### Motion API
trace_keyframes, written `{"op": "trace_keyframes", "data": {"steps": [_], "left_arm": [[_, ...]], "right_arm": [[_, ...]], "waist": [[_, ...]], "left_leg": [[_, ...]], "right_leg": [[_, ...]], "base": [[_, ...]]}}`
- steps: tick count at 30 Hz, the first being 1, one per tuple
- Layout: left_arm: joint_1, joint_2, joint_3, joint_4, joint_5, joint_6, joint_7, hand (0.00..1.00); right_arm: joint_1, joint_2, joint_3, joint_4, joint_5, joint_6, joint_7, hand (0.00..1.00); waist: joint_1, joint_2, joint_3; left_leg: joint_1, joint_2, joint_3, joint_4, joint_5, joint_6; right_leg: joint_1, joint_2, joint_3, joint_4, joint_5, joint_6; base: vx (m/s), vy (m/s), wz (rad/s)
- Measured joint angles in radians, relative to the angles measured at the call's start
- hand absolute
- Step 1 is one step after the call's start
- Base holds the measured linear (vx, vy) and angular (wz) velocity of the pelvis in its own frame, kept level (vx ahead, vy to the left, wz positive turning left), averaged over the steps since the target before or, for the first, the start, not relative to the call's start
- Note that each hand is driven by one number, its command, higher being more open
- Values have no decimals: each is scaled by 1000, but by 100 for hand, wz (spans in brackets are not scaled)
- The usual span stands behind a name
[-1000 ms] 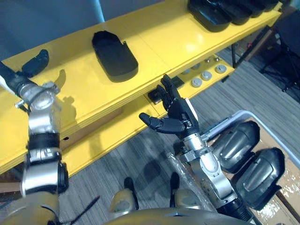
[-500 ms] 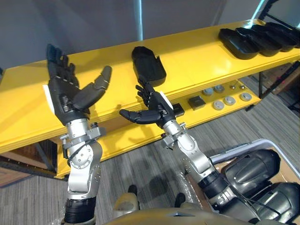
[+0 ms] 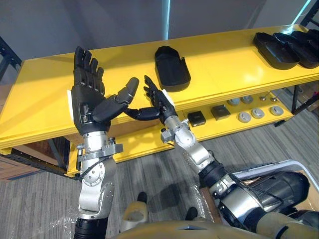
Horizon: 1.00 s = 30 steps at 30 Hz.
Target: Walk over and take three plastic housings, then place them on the shelf
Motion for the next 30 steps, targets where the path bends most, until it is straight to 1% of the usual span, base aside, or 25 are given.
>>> {"op": "trace_keyframes", "data": {"steps": [3,5,9,12,17,21,25,30], "left_arm": [[0,0,-14,1,0,0,-1,100],[3,1,-16,3,0,1,-1,100],[8,1,-18,16,0,8,-5,100],[24,1,-17,16,-7,8,-6,100],[31,1,-18,17,-8,8,-10,100],[31,1,-19,17,-8,8,-14,100],[31,1,-19,18,-8,8,-13,100],[29,1,-20,18,-8,8,-7,100]], "right_arm": [[-34,4,-30,62,0,29,-26,100],[-54,6,-32,84,-4,34,-51,100],[-89,10,-49,102,-5,71,-88,100],[-97,9,-81,116,-5,72,-94,100],[-130,8,-88,143,-7,87,-103,100],[-149,8,-90,143,-41,108,-136,100],[-163,13,-91,143,-45,120,-169,100],[-178,19,-119,143,-45,131,-178,100]], "waist": [[10,0,0],[9,1,1],[9,4,3],[9,7,5],[9,9,8],[8,17,21],[8,17,26],[8,18,43]], "left_leg": [[0,0,0,-1,2,-1],[0,1,0,-2,5,0],[0,1,0,-2,6,0],[0,1,0,-3,6,0],[0,2,0,-4,7,0],[0,2,2,-6,9,0],[1,2,3,-19,15,0],[3,2,5,-20,15,0]], "right_leg": [[1,0,-4,1,-1,-2],[1,0,-7,2,-1,-2],[0,0,-7,2,-1,-2],[0,-2,-9,2,-1,-2],[-2,-1,-9,2,-1,-1],[-5,-2,-9,2,-1,-1],[-6,-2,-8,1,-1,-1],[-5,-2,-7,2,-1,-1]], "base": [[-16,1,3],[-13,-1,4],[0,0,0],[0,0,0],[0,0,0],[0,0,0],[0,0,0],[0,0,0]]}}
